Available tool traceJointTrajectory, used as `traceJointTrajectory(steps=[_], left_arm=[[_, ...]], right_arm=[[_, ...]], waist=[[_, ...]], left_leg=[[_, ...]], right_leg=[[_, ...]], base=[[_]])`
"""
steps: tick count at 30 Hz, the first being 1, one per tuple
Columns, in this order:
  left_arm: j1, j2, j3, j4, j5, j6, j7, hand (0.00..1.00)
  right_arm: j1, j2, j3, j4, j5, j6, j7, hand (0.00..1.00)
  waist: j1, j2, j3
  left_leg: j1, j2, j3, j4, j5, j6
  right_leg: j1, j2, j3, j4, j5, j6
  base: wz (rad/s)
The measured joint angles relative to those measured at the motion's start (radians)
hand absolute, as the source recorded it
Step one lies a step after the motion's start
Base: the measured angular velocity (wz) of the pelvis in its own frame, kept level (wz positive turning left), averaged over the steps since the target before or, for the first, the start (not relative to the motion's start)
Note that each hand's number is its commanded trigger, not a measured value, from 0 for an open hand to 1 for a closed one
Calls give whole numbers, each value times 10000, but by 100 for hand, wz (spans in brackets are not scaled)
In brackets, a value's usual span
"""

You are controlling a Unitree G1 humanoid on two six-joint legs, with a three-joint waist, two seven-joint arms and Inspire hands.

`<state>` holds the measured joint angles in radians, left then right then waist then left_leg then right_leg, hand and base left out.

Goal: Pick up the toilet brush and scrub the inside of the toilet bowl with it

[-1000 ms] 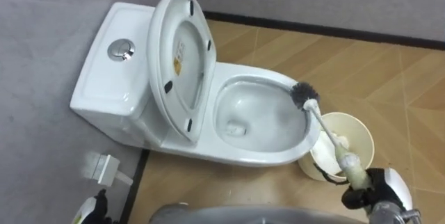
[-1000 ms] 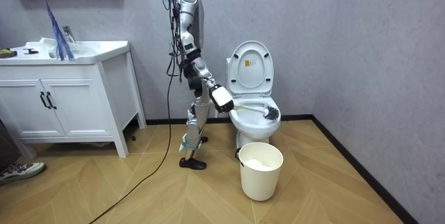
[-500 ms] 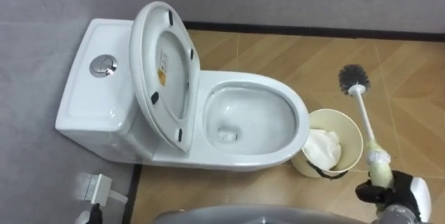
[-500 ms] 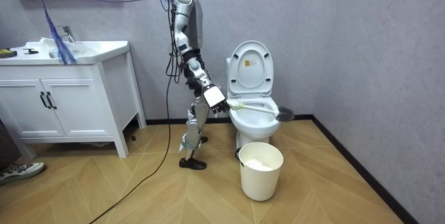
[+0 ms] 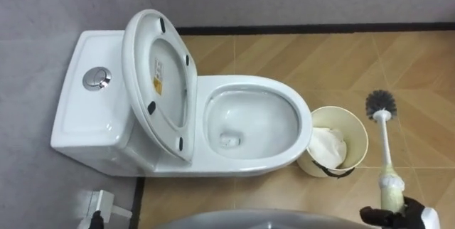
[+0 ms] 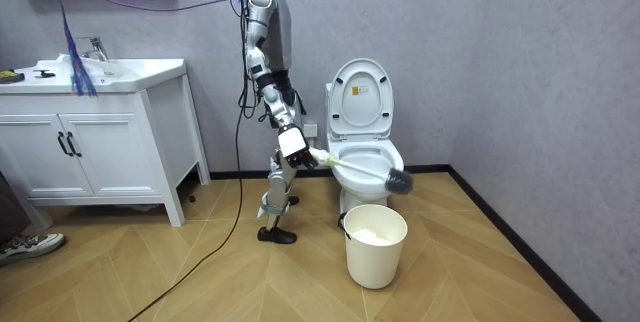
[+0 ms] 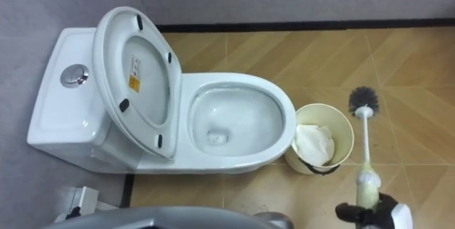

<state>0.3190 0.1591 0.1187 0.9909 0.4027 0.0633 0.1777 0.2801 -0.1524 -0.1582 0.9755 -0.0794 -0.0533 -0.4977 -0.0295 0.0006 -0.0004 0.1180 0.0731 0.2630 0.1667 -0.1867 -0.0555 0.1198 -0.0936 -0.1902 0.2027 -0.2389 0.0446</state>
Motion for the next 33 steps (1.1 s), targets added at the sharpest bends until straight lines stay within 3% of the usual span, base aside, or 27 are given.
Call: traceJointTrajectory(steps=[7,23,33], left_arm=[[7,-211,-43,115,-16,33,-149,0],[6,-256,-35,111,-186,186,-339,0],[-111,-259,5,116,-152,511,-366,0]], right_arm=[[-48,3,87,329,-11,37,0,0],[-18,20,185,396,-56,243,70,0],[-280,26,201,1265,-484,815,1476,0]], waist=[[54,-24,2],[60,-119,-1],[100,-334,12]], left_leg=[[-6,2,-5,0,0,0],[-7,3,-4,-21,0,0],[168,20,2,-50,-7,-10]], right_leg=[[19,10,-4,-151,8,-8],[19,19,5,-188,8,-8],[142,48,138,-195,9,-10]], base=[[0],[0],[-3]])
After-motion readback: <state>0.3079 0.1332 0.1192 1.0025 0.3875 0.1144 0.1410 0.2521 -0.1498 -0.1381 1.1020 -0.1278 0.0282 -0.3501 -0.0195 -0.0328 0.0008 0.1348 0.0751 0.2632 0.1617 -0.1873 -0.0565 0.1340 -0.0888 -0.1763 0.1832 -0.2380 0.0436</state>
